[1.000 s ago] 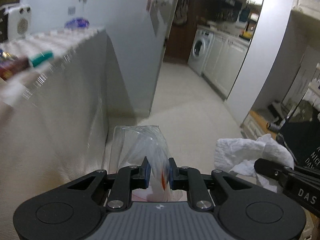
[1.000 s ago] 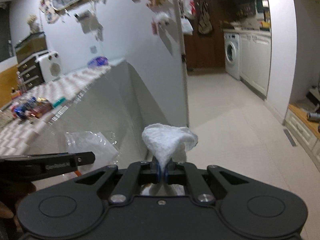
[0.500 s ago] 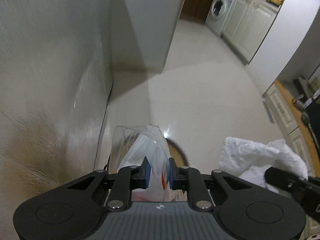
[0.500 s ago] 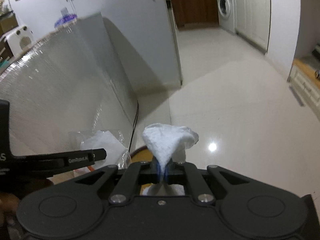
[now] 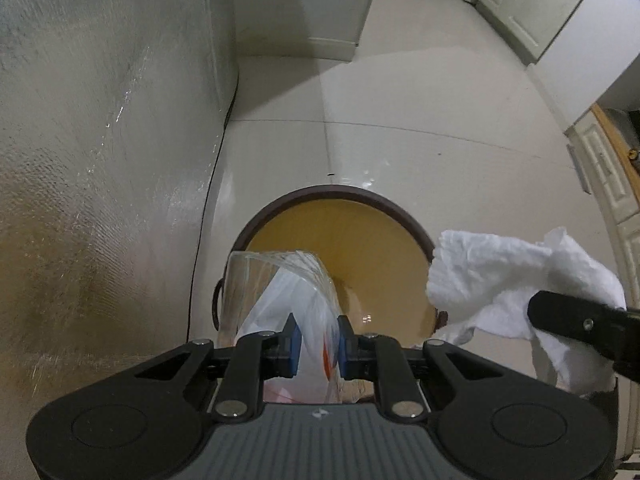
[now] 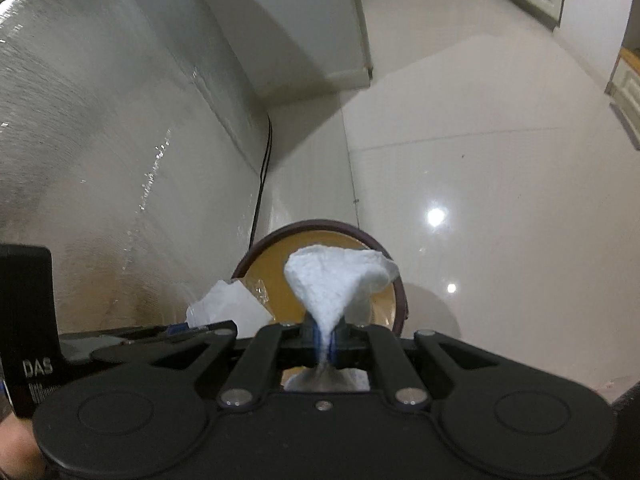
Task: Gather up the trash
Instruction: 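Open the left tool over the bin while the right tool releases the tissue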
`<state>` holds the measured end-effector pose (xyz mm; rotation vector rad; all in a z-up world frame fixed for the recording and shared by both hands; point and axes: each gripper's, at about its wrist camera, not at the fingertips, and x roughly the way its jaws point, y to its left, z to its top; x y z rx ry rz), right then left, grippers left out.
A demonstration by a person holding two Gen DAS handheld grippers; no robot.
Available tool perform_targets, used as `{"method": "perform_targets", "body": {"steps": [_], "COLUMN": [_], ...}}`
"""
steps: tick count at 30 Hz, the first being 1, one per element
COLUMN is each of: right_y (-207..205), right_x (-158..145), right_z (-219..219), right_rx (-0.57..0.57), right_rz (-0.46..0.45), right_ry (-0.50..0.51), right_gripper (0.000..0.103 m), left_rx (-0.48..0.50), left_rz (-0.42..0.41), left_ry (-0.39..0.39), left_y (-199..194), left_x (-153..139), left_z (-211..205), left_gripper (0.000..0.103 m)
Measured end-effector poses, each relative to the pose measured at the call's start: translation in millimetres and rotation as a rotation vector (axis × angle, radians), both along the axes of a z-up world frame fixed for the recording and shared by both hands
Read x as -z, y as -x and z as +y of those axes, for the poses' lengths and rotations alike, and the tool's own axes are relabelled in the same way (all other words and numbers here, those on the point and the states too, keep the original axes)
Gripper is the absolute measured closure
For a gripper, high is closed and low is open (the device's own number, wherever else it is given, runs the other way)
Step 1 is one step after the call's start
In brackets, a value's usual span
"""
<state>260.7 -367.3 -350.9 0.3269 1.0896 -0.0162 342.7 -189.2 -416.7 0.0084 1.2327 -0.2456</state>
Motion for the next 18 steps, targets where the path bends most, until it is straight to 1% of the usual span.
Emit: {"method": "perform_targets", "body": {"steps": [3,5,6,7,8,10,11,12,14,15,16,18], "right_y": [-18.9,-31.0,-38.0,-42.9,-48.1,-53.6,-56.0,-58.4,-63.4,-66.1,-67.4,-67.1], "right_x": [13.0,21.6,24.7,26.9,29.1,34.7,36.6,38.5,43.3,45.2,47.3,49.3], "right_z": [4.4,7.1,7.4,8.6,9.6,8.3,9.4,9.6,9.0,8.3,7.6,8.2], "right_rx": [-0.004,-0.009,-0.010,-0.012,-0.016,-0.023,-0.026,-0.027,-0.015,-0.007,-0.005,-0.013], "right_rz": [0.030,0.041,0.045,0.045,0.043,0.046,0.042,0.040,0.048,0.055,0.058,0.053], "right_ry": [-0.015,-0.020,-0.023,-0.029,-0.037,-0.042,-0.045,-0.051,-0.069,-0.077,-0.083,-0.084], "right_gripper": [0.097,0.097,0.097,0.097,0.097,0.097,0.096,0.095,0.087,0.080,0.077,0.076], "left_rx": [0.010,0.003,-0.003,-0.007,-0.006,-0.004,-0.004,-0.003,-0.005,-0.004,-0.001,0.003], "left_rz": [-0.004,-0.019,-0.031,-0.040,-0.040,-0.038,-0.037,-0.033,-0.020,-0.015,-0.007,-0.001], "left_ry": [-0.014,-0.014,-0.008,0.000,0.000,-0.008,-0.016,-0.023,-0.037,-0.042,-0.051,-0.067], "left_y": [-11.9,-19.0,-21.9,-23.6,-25.3,-27.0,-27.9,-27.6,-27.2,-25.3,-23.8,-22.6], "left_x": [8.4,13.2,14.7,15.5,16.2,17.5,18.2,18.2,20.6,21.0,20.5,21.0], "left_z": [-1.8,-2.5,-2.4,-2.3,-2.5,-2.6,-3.2,-3.6,-2.7,-3.5,-4.4,-5.3], "left_gripper": [0.084,0.080,0.080,0.076,0.069,0.060,0.058,0.057,0.052,0.050,0.048,0.044]}}
